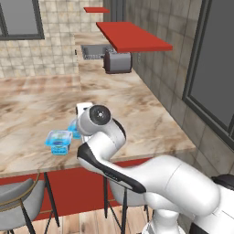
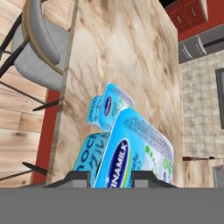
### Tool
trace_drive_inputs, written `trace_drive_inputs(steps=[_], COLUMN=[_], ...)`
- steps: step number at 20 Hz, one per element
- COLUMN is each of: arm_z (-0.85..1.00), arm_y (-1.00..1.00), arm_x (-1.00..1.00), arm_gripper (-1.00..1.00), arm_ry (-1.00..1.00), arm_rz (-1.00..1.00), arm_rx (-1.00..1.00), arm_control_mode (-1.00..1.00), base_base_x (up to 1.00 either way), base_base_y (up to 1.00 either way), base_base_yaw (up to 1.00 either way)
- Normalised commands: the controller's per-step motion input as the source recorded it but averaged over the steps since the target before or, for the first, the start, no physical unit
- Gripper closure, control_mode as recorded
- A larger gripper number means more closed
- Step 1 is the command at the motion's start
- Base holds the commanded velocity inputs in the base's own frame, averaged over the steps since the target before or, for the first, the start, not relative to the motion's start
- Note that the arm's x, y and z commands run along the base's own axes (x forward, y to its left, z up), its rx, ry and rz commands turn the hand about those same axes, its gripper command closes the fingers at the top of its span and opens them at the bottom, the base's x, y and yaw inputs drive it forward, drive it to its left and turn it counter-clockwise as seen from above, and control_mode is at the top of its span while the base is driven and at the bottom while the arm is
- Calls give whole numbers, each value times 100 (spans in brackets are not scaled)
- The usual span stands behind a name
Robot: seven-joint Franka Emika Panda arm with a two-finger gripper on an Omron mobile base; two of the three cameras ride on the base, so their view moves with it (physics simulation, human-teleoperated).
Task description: Stack the yogurt containers by placing the smaller containers on top of the larger containers.
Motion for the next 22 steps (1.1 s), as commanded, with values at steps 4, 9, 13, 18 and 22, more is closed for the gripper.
trace_drive_inputs(steps=[4,9,13,18,22], arm_z=[-6,-3,-4,-9,-12], arm_y=[14,14,6,4,11], arm_x=[3,5,12,13,9], arm_gripper=[100,100,100,100,100], arm_ry=[0,0,0,0,0], arm_rz=[2,1,2,3,3], arm_rx=[0,0,0,0,0], arm_control_mode=[-100,-100,-100,-100,-100], base_base_x=[0,0,0,0,0], base_base_y=[0,0,0,0,0], base_base_yaw=[0,0,0,0,0])
